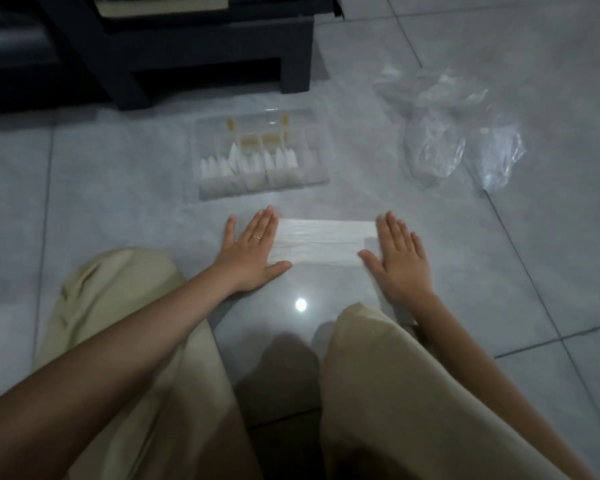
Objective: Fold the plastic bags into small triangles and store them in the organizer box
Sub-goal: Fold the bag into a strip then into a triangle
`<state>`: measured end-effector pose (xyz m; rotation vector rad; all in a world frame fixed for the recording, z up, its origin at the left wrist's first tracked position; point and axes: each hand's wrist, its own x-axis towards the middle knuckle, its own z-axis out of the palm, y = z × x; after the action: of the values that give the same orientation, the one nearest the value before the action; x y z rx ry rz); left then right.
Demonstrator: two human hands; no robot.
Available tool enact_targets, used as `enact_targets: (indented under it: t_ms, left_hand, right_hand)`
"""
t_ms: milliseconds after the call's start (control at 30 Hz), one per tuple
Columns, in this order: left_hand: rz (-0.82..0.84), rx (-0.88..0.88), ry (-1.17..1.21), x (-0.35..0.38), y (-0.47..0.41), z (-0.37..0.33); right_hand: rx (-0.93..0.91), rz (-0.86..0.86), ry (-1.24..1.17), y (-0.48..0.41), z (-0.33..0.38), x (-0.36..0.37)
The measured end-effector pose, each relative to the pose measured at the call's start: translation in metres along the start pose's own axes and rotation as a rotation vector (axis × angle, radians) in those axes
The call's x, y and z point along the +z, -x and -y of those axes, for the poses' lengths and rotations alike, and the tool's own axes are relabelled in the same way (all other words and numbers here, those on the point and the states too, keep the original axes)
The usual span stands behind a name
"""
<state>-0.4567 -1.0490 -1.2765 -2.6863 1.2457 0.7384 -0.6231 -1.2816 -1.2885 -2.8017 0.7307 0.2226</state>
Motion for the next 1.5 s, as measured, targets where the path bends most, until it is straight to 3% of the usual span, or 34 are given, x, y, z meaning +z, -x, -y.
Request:
enact_targets:
  t_ms: [100,167,233,300,467,600,800,1000,1200,1367,1500]
  left_hand:
    - [-0.014,0.008,-0.013,-0.005,0.005,-0.001]
    - [-0.174,0.068,0.039,-0.012,0.006,-0.006]
    - [-0.434,0.203,0.092,-0.020,0.005,-0.010]
    - [-0.547,0.346,0.034,-0.022,0.002,-0.013]
    - [-0.474,0.444,-0.033,-0.013,0.001,-0.018]
    - [-0.453,0.422,-0.082,-0.012,0.000,-0.022]
    - [-0.482,0.343,0.074,-0.011,-0.001,-0.022]
    - [-0.525,0.255,0.250,-0.012,0.001,-0.019]
    - [-0.378,0.305,0.097,-0.014,0.003,-0.017]
    - [-0.443,0.159,0.351,-0.016,0.003,-0.010]
    - [-0.443,-0.029,0.537,-0.019,0.000,0.000]
  right_hand:
    - [0.116,0.030,0.018,0.005,-0.013,-0.007]
    - [0.146,-0.056,-0.010,0.006,-0.005,-0.013]
    - [0.057,-0.206,-0.096,0.008,0.010,-0.018]
    - [-0.113,-0.303,-0.195,0.008,0.028,-0.022]
    - [-0.314,-0.452,-0.073,0.005,0.059,-0.010]
    - [-0.325,-0.394,-0.080,0.005,0.066,-0.001]
    - [-0.374,-0.217,-0.038,0.006,0.069,0.005]
    - [-0.409,-0.343,-0.063,0.000,0.066,0.007]
    - [-0.396,-0.388,-0.124,-0.005,0.063,0.003]
    - [-0.389,-0.388,-0.112,-0.005,0.056,0.004]
    - [-0.162,-0.290,-0.363,-0.004,0.056,-0.006]
